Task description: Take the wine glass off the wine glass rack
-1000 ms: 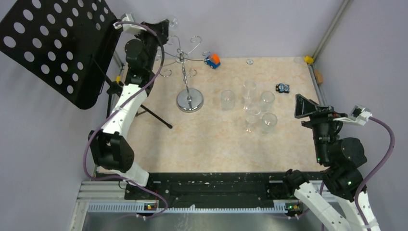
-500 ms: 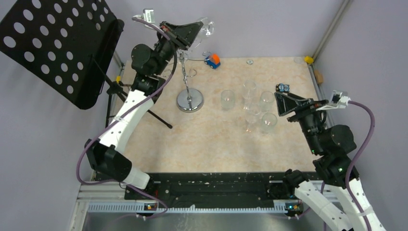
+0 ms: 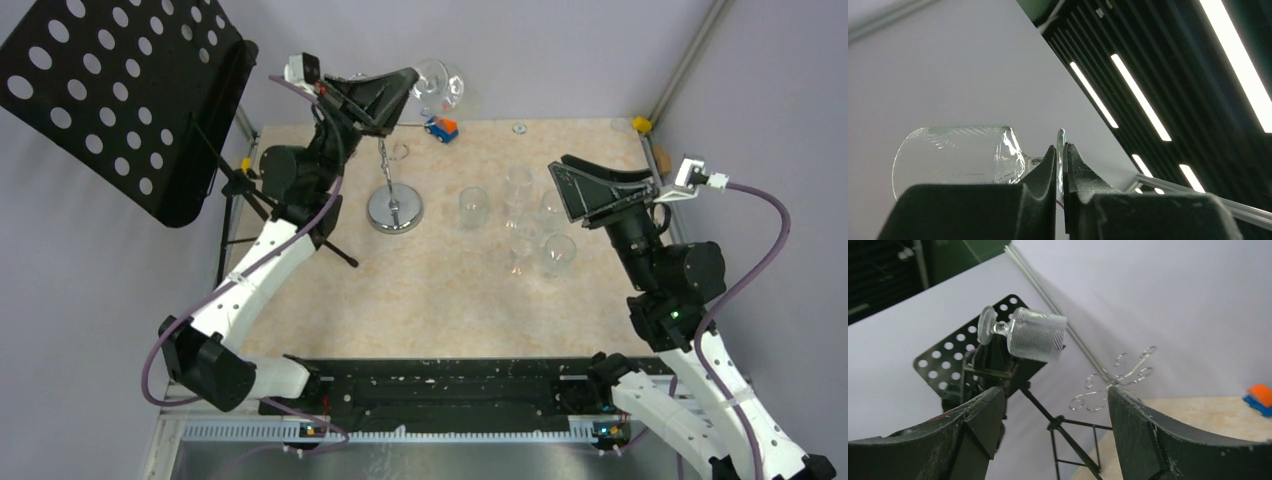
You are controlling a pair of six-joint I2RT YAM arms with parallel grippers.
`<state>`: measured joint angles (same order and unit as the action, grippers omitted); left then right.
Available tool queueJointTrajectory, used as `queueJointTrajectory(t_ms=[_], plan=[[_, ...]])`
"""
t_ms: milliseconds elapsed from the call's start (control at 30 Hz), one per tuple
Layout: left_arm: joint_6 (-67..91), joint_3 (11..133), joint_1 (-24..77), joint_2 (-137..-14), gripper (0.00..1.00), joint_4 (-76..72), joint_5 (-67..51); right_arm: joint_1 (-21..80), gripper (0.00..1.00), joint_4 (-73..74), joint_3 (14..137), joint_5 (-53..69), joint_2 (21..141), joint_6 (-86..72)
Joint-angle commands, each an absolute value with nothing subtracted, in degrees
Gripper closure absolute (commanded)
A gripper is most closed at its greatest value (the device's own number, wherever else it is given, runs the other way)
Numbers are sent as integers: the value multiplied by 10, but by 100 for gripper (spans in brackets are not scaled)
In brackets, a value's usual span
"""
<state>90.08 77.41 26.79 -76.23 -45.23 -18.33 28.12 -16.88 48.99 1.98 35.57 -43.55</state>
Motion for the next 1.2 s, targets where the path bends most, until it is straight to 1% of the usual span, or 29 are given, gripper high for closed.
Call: queueJointTrajectory(t_ms=[0, 233, 433, 600, 833, 900, 1067, 1167], plan=[[1071, 732, 304, -740, 100, -587, -162, 285, 23, -340, 487, 83, 405, -529], [1108, 712, 374, -745, 100, -639, -180, 285, 26, -442, 484, 153, 471, -612], [1108, 693, 404, -736, 100, -648, -164, 285, 30, -544, 470, 213, 496, -653], [1108, 682, 410, -724, 100, -647, -153, 285, 37, -652, 476, 262, 522, -686], [1101, 675, 412, -713, 100, -639, -146, 285, 58, -738, 507, 306, 571, -745], [1102, 675, 411, -715, 100, -638, -148, 285, 65, -748, 509, 306, 579, -756], [1106, 673, 413, -717, 100, -632, -154, 285, 91, -771, 513, 304, 589, -766], [1106, 670, 412, -717, 100, -624, -157, 285, 97, -769, 515, 303, 586, -760]])
